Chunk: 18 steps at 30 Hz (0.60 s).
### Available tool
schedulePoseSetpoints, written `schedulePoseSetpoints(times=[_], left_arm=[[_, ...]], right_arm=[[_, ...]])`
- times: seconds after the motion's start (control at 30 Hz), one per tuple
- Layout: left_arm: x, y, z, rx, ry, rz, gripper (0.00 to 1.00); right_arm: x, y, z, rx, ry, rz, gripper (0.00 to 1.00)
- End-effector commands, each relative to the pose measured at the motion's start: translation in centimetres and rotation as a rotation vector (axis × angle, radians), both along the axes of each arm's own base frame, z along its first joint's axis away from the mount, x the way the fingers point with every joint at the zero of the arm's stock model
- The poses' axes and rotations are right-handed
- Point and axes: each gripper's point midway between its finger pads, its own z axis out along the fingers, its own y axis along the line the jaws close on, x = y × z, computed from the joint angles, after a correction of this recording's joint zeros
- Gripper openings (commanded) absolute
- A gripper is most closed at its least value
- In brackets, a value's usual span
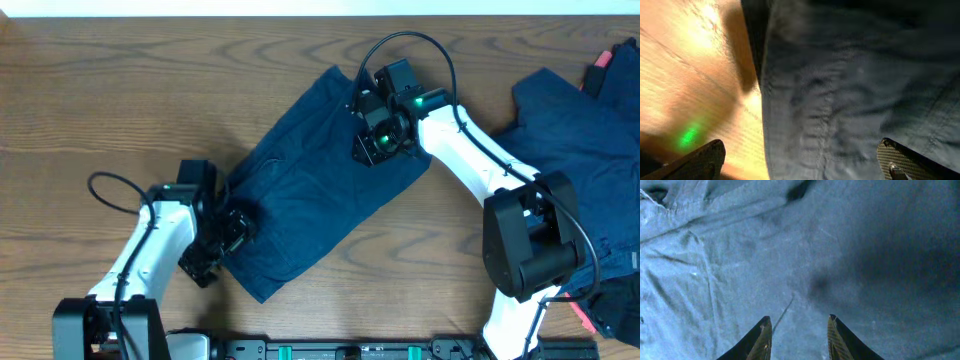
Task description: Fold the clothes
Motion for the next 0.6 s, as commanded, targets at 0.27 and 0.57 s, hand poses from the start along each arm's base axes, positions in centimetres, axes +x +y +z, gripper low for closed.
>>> schedulePoseSetpoints(times=[0.27, 0.57], left_arm=[[-0.9, -1.0, -2.7, -0.053, -0.012, 0.086, 0.48], [1.2, -1.0, -1.5, -0.065, -0.094, -0.039, 0.06]], right_arm=[[-0.1, -0.1, -0.3, -0.015, -0.003, 0.014, 0.35], [-0.2, -0.1, -0.4, -0.013, 0.003, 0.016, 0.34]])
